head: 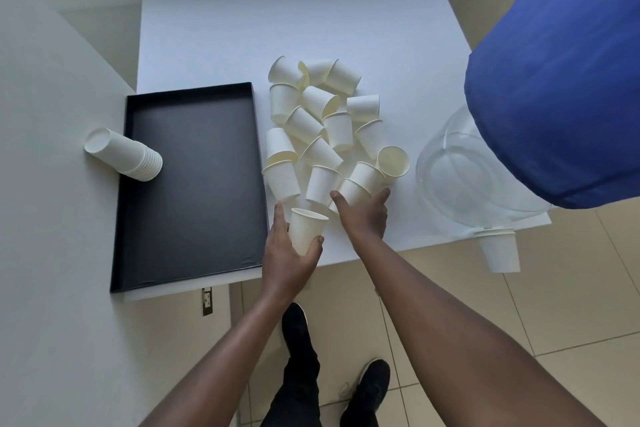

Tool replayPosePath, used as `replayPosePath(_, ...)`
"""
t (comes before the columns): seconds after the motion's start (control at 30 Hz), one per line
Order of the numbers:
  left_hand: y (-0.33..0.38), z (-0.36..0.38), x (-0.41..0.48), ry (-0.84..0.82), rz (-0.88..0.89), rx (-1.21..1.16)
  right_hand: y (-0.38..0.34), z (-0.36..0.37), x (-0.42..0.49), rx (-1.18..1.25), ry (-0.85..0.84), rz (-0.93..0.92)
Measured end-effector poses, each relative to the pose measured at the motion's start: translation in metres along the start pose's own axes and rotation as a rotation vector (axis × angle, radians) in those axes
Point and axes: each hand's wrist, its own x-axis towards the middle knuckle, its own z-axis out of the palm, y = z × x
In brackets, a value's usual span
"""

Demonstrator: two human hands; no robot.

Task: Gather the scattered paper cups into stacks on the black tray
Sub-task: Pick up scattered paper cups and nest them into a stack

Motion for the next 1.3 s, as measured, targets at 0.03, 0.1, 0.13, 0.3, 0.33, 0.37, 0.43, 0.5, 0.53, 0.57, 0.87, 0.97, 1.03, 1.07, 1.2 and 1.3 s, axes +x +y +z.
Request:
replayPosePath(0.03,0.000,0.000,0.000,-0.003,0.007,0.001,0.000,0.001,0.002,-0.008,-0.003,0.008)
replayPosePath(0.1,-0.001,0.001,-0.001,-0.012,0.012,0.001,0.001,0.002,0.004,-0.021,-0.012,0.025)
replayPosePath(0.13,-0.001,0.002,-0.001,-0.016,0.011,0.002,0.002,0.001,0.004,-0.023,-0.017,0.028)
replayPosePath(0.3,-0.004,0.005,-0.004,-0.031,-0.008,0.004,0.003,-0.001,0.003,-0.014,-0.037,0.047)
replayPosePath(0.33,-0.005,0.005,-0.005,-0.035,-0.008,0.007,0.002,0.000,0.004,-0.019,-0.040,0.050)
replayPosePath(0.37,-0.006,0.005,-0.005,-0.039,-0.009,0.008,0.001,0.001,0.005,-0.027,-0.041,0.050)
replayPosePath(0.43,-0.008,0.005,-0.005,-0.047,-0.013,0.009,-0.002,0.001,0.007,-0.041,-0.045,0.043)
replayPosePath(0.5,-0.009,0.005,-0.006,-0.051,-0.013,0.019,-0.005,0.000,0.008,-0.022,-0.064,0.049)
replayPosePath(0.53,-0.010,0.005,-0.006,-0.052,-0.013,0.022,-0.004,-0.002,0.007,0.009,-0.080,0.067)
replayPosePath(0.57,-0.010,0.004,-0.006,-0.051,-0.007,0.023,-0.004,-0.005,0.005,0.055,-0.098,0.095)
replayPosePath(0.87,-0.020,0.011,-0.009,-0.070,0.052,0.107,0.013,-0.037,-0.016,0.373,-0.350,0.194)
replayPosePath(0.97,-0.025,0.016,-0.013,-0.091,0.092,0.162,0.024,-0.040,-0.021,0.354,-0.313,0.082)
replayPosePath(1.03,-0.026,0.020,-0.016,-0.111,0.119,0.186,0.030,-0.040,-0.026,0.330,-0.301,-0.011)
replayPosePath(1.07,-0.025,0.023,-0.016,-0.118,0.125,0.193,0.032,-0.040,-0.028,0.316,-0.303,-0.048)
replayPosePath(1.2,-0.017,0.035,-0.016,-0.147,0.147,0.190,0.038,-0.041,-0.030,0.272,-0.335,-0.103)
replayPosePath(1.3,-0.009,0.041,-0.012,-0.147,0.165,0.168,0.042,-0.042,-0.032,0.239,-0.339,-0.132)
